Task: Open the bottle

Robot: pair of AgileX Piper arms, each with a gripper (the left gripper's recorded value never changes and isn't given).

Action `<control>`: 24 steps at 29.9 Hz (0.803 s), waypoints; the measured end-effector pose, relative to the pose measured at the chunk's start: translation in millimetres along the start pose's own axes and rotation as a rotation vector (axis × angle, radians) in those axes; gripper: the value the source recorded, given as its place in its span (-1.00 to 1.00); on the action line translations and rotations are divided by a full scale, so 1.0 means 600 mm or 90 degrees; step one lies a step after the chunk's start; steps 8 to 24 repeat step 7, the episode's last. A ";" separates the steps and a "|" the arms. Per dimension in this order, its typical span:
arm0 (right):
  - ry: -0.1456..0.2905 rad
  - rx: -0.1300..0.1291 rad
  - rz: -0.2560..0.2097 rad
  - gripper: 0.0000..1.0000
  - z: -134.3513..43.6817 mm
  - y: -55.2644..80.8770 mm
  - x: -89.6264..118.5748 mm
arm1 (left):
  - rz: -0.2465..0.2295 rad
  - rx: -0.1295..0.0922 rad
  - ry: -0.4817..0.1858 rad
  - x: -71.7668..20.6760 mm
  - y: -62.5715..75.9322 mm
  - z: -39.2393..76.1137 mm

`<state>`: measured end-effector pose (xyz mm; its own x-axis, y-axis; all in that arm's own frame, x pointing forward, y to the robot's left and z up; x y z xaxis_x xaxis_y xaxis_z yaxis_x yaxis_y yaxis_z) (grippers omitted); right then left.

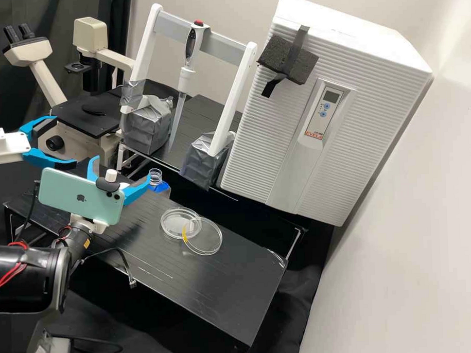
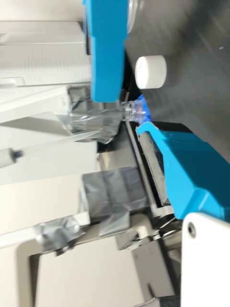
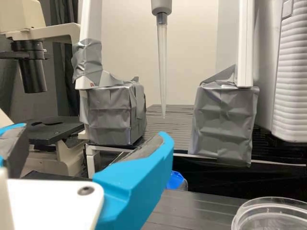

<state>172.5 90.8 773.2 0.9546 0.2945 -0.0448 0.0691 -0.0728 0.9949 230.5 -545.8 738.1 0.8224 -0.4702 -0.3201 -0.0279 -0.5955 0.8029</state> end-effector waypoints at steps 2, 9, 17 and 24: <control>0.000 0.000 0.000 1.00 0.000 0.000 0.000 | 0.022 0.005 0.026 -0.002 0.002 0.002; 0.000 0.000 0.000 1.00 0.000 0.000 0.000 | 0.044 0.015 0.043 -0.007 0.004 0.005; 0.000 0.000 0.000 1.00 0.000 0.000 0.000 | 0.044 0.015 0.043 -0.007 0.004 0.005; 0.000 0.000 0.000 1.00 0.000 0.000 0.000 | 0.044 0.015 0.043 -0.007 0.004 0.005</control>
